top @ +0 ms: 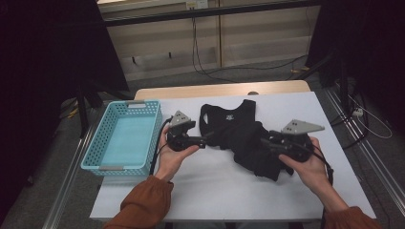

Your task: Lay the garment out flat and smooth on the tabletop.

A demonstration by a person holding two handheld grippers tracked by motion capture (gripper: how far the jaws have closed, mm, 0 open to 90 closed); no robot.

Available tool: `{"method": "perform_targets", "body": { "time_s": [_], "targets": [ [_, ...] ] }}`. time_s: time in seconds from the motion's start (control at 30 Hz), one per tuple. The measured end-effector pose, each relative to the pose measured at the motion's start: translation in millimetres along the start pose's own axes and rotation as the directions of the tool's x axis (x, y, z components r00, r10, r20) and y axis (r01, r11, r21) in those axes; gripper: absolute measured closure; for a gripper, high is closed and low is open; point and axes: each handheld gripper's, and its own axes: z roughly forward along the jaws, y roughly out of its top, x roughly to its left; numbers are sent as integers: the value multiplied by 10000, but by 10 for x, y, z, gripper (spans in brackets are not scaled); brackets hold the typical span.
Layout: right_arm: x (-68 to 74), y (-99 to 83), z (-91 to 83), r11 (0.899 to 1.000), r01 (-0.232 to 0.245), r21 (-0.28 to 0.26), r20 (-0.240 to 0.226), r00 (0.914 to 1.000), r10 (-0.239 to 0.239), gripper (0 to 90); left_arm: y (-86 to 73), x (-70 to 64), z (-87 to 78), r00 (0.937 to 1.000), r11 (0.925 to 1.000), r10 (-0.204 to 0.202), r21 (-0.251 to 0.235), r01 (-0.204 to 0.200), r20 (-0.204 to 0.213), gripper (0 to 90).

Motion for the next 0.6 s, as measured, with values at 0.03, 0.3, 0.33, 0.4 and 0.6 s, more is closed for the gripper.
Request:
{"method": "perform_targets", "body": {
  "time_s": [0.03,0.3,0.33,0.4,0.6],
  "targets": [
    [58,-57,-39,10000,11,60,-38,10000,-11,641,-35,-18,-19,10000,10000,-8,-8,8,44,151],
    [399,-472,-132,9959,129,900,-395,9992,-94,615,-306,-147,-76,9996,9987,238,440,-245,162,150],
    [425,-489,-117,9950,214,974,-427,9989,-173,605,-343,-162,-64,9995,9984,242,502,-252,201,150],
    [462,-490,-76,9946,203,1021,-584,9982,-143,598,-388,-187,-30,9991,9971,315,677,-334,285,150],
    [510,-496,79,9844,555,1668,-424,9979,-490,517,-406,-244,22,9974,9955,553,741,-586,458,152]
  ]
}}
